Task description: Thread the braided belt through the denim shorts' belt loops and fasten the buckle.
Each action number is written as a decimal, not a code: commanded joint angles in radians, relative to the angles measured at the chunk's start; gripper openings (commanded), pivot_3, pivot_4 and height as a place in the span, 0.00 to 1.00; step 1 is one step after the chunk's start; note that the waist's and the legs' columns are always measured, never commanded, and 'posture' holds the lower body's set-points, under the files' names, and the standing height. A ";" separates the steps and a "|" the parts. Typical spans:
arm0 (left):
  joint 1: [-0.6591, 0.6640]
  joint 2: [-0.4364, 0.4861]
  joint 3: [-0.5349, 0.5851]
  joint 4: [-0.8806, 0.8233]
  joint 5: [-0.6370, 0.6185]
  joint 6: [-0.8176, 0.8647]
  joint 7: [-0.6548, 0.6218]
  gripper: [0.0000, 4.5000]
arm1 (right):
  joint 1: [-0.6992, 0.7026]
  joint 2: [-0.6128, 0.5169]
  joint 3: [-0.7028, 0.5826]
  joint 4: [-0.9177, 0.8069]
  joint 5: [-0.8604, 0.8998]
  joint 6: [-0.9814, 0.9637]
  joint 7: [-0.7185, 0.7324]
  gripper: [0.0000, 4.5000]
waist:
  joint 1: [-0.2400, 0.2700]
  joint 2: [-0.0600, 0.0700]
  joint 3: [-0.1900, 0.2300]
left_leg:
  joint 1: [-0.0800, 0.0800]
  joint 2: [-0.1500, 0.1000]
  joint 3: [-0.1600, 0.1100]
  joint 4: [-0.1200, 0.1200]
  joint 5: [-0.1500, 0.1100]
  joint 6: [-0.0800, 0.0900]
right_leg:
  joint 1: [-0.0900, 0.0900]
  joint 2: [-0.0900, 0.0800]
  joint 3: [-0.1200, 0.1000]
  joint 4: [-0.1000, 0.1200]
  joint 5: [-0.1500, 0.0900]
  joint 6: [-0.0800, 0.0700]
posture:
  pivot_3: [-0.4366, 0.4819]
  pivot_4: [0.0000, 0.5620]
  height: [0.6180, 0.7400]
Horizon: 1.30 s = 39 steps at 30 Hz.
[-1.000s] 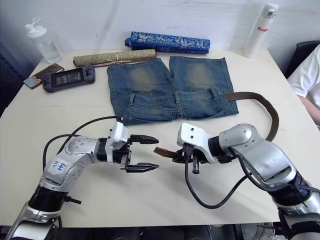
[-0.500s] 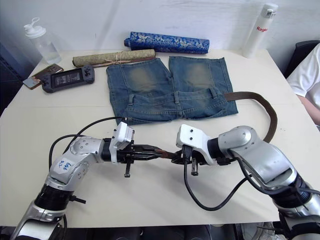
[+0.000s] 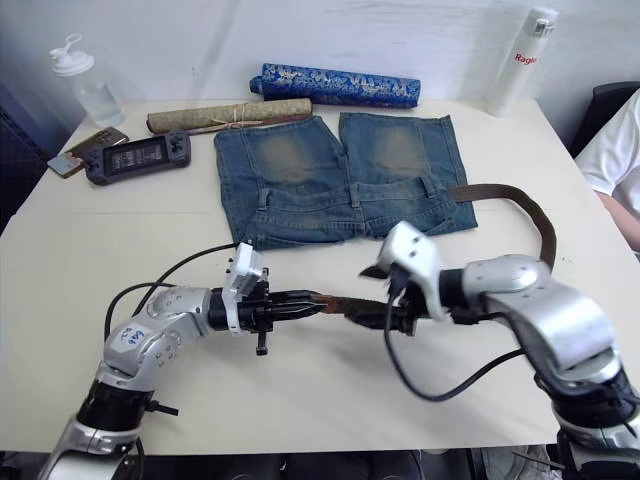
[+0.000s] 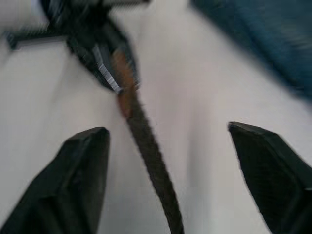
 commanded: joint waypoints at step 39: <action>-0.037 -0.123 0.151 -0.120 -0.418 0.252 0.328 0.00 | 0.455 0.530 -0.001 0.021 1.037 -0.512 -0.861 0.04 | 0.000 0.000 -0.001 | -0.008 0.000 0.011 0.012 -0.008 0.011 | -0.018 0.001 0.016 0.015 -0.001 -0.002 | 0.48 0.27 0.22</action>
